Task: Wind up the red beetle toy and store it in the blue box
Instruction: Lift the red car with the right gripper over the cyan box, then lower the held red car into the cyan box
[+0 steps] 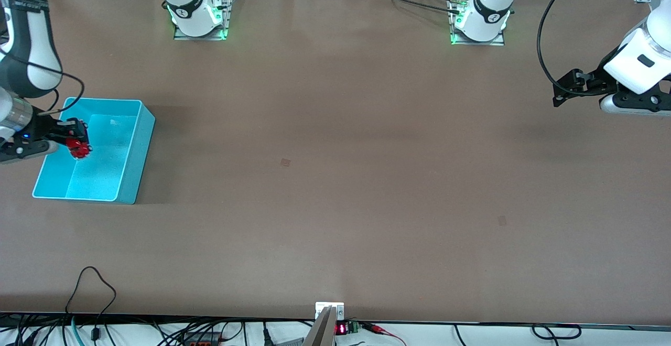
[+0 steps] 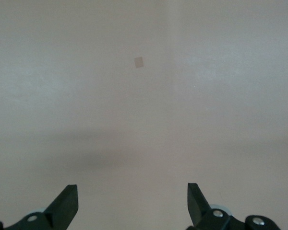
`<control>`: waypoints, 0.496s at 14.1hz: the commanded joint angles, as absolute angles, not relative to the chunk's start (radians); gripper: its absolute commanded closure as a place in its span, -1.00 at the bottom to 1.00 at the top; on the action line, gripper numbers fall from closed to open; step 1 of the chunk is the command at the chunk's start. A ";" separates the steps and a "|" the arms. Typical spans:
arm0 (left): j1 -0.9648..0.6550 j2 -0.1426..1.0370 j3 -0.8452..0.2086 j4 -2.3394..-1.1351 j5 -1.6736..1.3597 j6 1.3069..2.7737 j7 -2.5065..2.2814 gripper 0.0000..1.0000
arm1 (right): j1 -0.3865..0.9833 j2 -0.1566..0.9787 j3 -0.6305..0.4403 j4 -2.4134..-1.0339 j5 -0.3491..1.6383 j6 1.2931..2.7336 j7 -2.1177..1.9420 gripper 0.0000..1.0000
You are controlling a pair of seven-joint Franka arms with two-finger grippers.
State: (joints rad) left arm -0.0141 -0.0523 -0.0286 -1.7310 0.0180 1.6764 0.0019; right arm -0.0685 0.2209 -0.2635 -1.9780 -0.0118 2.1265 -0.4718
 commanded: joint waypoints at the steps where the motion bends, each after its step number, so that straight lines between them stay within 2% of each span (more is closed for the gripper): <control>1: -0.020 -0.035 -0.025 -1.697 0.002 1.652 0.002 -1.00 | -0.064 0.273 -0.287 -1.982 -0.003 2.141 -0.296 1.00; 7: -0.020 -0.035 -0.025 -1.697 0.002 1.652 0.002 -1.00 | -0.057 0.350 -0.291 -2.054 -0.006 2.195 -0.120 1.00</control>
State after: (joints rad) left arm -0.0141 -0.0523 -0.0286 -1.7305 0.0180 1.6753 0.0019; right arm -0.0640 0.3517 -0.2861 -2.0141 -0.0113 2.1597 -0.1458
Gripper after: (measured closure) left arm 0.000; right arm 0.564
